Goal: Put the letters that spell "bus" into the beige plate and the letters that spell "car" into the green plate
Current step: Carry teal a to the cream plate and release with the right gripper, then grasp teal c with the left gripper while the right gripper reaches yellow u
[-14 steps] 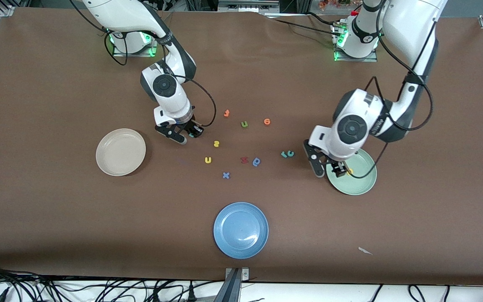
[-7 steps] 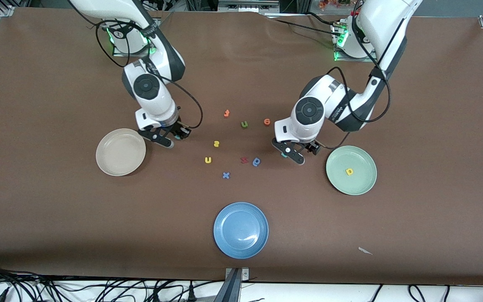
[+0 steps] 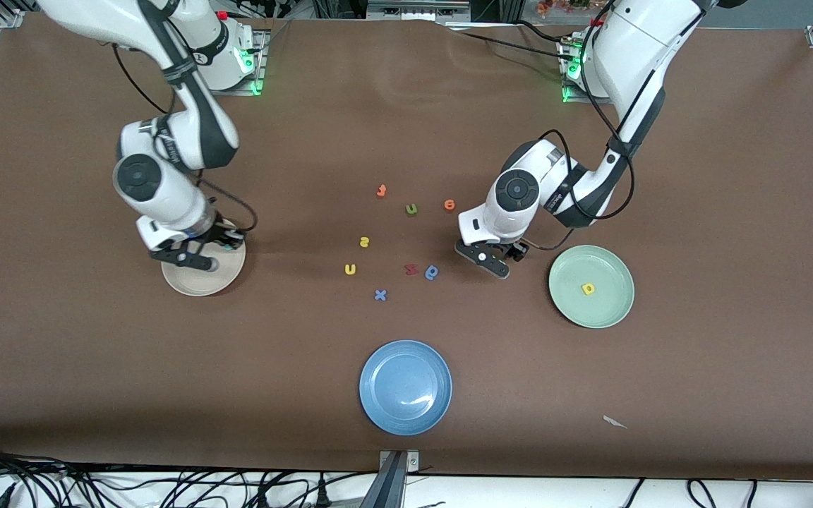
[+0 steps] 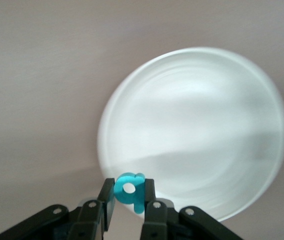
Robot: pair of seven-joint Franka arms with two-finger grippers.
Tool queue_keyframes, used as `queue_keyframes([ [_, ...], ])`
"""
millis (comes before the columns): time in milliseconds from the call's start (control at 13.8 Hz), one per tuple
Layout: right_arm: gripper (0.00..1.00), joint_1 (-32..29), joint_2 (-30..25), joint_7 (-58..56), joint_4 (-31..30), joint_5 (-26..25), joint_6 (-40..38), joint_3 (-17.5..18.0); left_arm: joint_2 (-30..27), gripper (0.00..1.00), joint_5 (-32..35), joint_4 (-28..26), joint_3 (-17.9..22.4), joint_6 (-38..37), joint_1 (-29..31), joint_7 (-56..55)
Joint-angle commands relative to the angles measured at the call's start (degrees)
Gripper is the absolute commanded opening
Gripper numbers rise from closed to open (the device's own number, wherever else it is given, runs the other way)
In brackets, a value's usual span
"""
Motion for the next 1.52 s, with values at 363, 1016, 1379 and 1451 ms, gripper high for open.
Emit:
queue_keyframes([
  [363, 1.00, -1.45, 1.13, -0.57, 1.30, 0.01, -0.48, 1.02, 2.07, 0.50, 5.13, 0.67, -0.32, 2.15, -0.41, -1.44],
  [1016, 1.00, 15.69, 16.93, 31.43, 24.40, 0.10, -0.48, 0.40, 3.13, 0.22, 5.22, 0.84, -0.32, 6.46, 0.20, -0.74],
  [1379, 0.99, 22.37, 25.29, 35.31, 33.04, -0.07, -0.48, -0.38, -0.46, 0.13, 5.13, 0.76, -0.32, 1.83, 1.60, 1.80],
  [1451, 0.99, 23.95, 26.61, 35.57, 33.13, 0.01, -0.48, -1.09, -2.13, 0.13, 5.13, 0.76, -0.41, -0.20, 3.17, 3.12],
])
